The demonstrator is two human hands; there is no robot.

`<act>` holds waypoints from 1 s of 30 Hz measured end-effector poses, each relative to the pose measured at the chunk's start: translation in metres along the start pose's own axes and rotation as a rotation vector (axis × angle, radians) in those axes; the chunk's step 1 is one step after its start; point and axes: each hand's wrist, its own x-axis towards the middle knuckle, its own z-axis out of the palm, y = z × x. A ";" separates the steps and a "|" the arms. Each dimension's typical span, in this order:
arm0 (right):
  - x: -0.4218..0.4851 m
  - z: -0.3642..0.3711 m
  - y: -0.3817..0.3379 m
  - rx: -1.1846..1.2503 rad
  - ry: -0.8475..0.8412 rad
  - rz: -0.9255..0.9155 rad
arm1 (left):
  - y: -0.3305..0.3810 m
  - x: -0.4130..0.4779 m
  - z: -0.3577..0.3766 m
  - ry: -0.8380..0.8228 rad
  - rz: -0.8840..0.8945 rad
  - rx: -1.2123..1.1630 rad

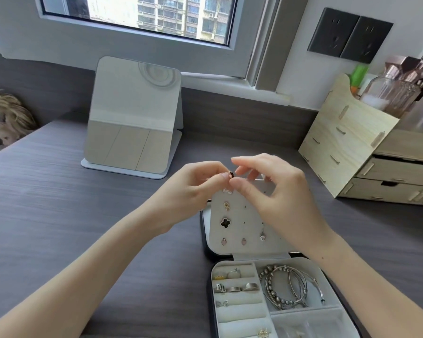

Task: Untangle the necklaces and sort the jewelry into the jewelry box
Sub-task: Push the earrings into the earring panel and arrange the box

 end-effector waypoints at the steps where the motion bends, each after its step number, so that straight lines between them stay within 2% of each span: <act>1: 0.001 -0.001 -0.001 -0.015 -0.020 -0.022 | 0.000 0.000 0.001 0.002 0.025 0.006; 5: 0.006 -0.003 -0.002 0.003 -0.001 -0.080 | -0.003 0.000 0.001 -0.006 0.046 -0.047; 13: 0.005 -0.007 0.000 0.064 0.042 0.003 | -0.002 0.000 -0.002 -0.058 -0.029 -0.211; 18: 0.005 -0.007 -0.001 0.033 0.069 -0.056 | -0.001 0.000 -0.001 -0.014 0.018 -0.180; 24: 0.008 -0.014 0.003 -0.062 -0.013 -0.217 | 0.001 0.000 -0.004 -0.044 0.112 -0.112; 30: 0.014 -0.018 0.006 0.009 -0.159 -0.234 | 0.000 -0.002 -0.004 -0.088 0.131 -0.069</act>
